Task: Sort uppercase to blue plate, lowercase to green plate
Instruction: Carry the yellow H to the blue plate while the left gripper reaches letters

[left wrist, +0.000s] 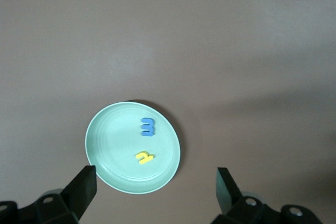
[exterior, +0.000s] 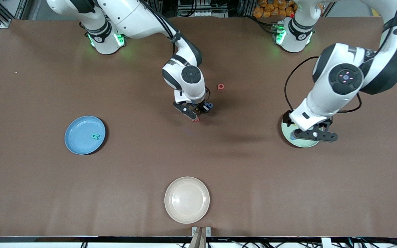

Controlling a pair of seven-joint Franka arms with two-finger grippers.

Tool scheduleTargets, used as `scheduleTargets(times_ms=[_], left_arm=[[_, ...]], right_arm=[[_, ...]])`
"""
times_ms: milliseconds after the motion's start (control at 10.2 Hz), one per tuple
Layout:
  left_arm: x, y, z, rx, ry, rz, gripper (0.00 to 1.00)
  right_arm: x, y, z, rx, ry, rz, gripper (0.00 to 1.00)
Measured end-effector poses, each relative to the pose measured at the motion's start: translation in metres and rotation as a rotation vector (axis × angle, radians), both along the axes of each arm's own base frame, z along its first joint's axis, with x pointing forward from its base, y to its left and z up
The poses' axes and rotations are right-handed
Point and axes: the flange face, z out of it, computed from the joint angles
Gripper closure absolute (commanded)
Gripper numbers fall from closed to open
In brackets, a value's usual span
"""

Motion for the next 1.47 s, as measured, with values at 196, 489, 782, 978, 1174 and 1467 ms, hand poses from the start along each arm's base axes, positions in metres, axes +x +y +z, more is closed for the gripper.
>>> scheduleTargets(times_ms=[196, 489, 782, 978, 1174, 1467], left_arm=[[-0.014, -0.035, -0.006, -0.018, 0.024, -0.053, 0.0], [-0.037, -0.088, -0.022, -0.017, 0.052, -0.14, 0.0], [-0.061, -0.142, -0.045, -0.07, 0.083, -0.171, 0.0], [-0.073, -0.171, -0.063, -0.088, 0.078, -0.106, 0.0], [-0.087, -0.199, -0.076, -0.1, 0.063, -0.039, 0.0], [-0.09, -0.209, -0.073, -0.115, 0.04, 0.025, 0.0]], right_arm=[[0.022, -0.017, 0.045, -0.02, 0.004, 0.036, 1.0], [0.068, -0.077, 0.107, -0.034, 0.024, 0.085, 1.0], [0.118, -0.185, 0.165, -0.049, 0.099, 0.199, 1.0], [0.143, -0.268, 0.189, -0.037, 0.132, 0.274, 1.0], [0.159, -0.34, 0.18, -0.025, 0.157, 0.329, 1.0], [0.167, -0.438, 0.158, -0.004, 0.198, 0.424, 1.0]])
